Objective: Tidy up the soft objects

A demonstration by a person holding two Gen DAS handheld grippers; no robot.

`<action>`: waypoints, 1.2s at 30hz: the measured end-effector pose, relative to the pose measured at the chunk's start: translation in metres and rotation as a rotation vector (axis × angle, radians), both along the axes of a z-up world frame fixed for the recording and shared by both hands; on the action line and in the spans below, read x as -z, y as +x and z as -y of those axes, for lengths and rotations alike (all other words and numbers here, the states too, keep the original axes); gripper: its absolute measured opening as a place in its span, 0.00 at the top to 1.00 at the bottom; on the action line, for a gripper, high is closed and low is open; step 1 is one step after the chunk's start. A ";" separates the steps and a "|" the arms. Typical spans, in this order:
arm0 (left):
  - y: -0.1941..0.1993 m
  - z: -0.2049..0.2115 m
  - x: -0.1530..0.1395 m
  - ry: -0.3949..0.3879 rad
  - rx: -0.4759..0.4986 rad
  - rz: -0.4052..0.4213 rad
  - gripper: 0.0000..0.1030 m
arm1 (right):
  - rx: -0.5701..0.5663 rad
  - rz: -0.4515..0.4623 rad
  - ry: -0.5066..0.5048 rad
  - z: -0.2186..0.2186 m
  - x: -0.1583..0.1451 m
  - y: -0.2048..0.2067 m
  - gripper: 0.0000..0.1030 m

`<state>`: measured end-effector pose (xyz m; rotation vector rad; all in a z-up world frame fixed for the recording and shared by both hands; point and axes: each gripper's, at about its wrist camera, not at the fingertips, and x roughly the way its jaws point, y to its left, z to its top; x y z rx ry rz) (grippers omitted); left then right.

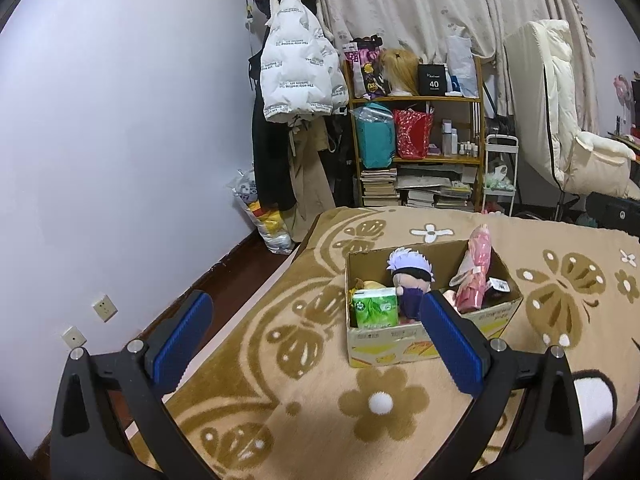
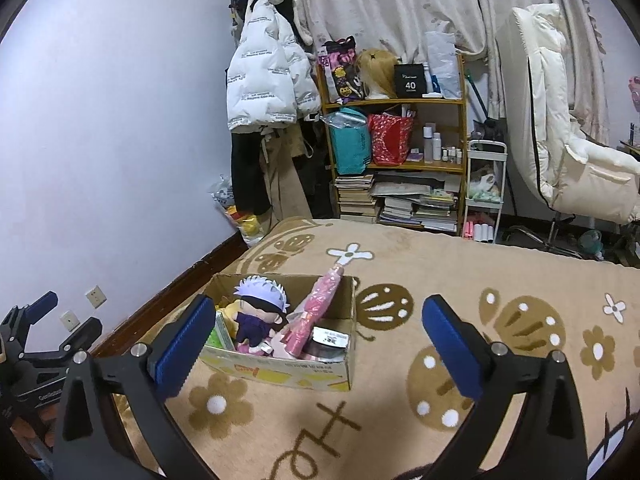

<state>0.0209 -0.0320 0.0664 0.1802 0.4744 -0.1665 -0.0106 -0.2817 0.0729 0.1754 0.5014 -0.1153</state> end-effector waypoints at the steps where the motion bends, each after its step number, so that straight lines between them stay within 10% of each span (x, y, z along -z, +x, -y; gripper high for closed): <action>1: -0.002 0.000 0.001 0.002 0.001 0.002 0.00 | 0.003 -0.001 0.001 0.001 0.001 0.000 0.00; 36: -0.008 0.010 0.049 0.055 0.009 0.039 0.00 | 0.065 -0.025 -0.040 0.007 0.064 -0.003 0.00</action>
